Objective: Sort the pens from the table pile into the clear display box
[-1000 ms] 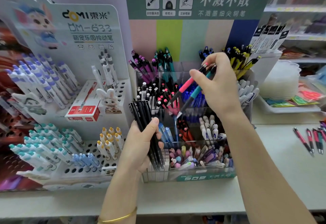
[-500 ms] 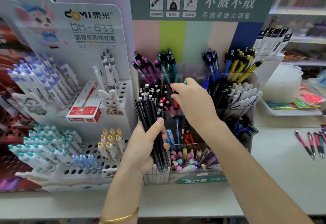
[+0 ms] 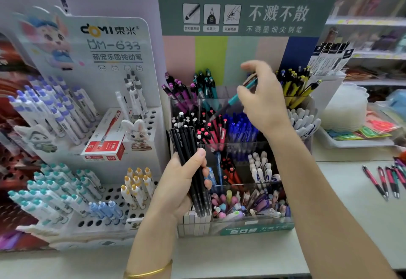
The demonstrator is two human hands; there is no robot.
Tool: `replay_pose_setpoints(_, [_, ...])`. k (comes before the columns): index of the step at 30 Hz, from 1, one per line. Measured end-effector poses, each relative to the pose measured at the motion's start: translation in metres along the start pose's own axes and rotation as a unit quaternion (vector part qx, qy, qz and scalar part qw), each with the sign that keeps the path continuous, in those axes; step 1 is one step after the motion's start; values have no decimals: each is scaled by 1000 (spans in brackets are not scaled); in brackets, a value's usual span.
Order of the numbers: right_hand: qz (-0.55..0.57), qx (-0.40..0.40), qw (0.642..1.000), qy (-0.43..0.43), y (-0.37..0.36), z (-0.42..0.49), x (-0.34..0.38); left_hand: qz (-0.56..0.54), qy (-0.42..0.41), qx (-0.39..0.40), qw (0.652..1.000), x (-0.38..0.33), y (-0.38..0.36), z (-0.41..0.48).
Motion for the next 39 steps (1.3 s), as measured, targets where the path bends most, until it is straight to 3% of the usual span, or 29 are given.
replay_pose_setpoints(3, [12, -122, 990, 68, 16, -3, 16, -6, 3, 9, 1000, -2, -3, 1])
replay_pose_setpoints(5, [-11, -147, 986, 84, 15, -1, 23, -3, 5, 16, 1000, -4, -5, 2])
replay_pose_setpoints(8, [-58, -120, 987, 86, 0, 13, 27, -4, 9, 21, 1000, -5, -7, 3])
replay_pose_setpoints(13, [-131, 5, 991, 30, -38, 42, 13, -26, 13, 26, 999, -6, -8, 4])
replay_pose_setpoints(17, [-157, -29, 987, -11, -37, 45, 5, -26, 8, 38, 999, -10, -10, 3])
replay_pose_setpoints(23, [-273, -2, 961, -34, -36, 46, -7, -22, 5, 48, 999, -11, -12, 1])
replay_pose_setpoints(26, [-230, 19, 973, -22, -31, 40, -10, -27, 5, 64, 998, -9, -15, 1])
replay_pose_setpoints(30, [-70, -9, 996, 51, -20, -5, 0, -67, 20, 119, 990, -2, -24, 4])
replay_pose_setpoints(35, [87, 152, 983, -46, -29, -59, -10, -68, 31, 178, 981, 12, -39, 4])
replay_pose_setpoints(39, [221, 296, 920, -131, -41, -84, -25, -55, 46, 285, 956, 25, -56, -2])
Point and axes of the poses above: each hand's wrist, its own z-axis towards the middle knuckle, its own y-axis out of the back of the hand, x = y × z, the point moved 7 cm from there along z, towards the middle knuckle, and after that the axes turned 14 degrees about x, right-handed, at the moved point
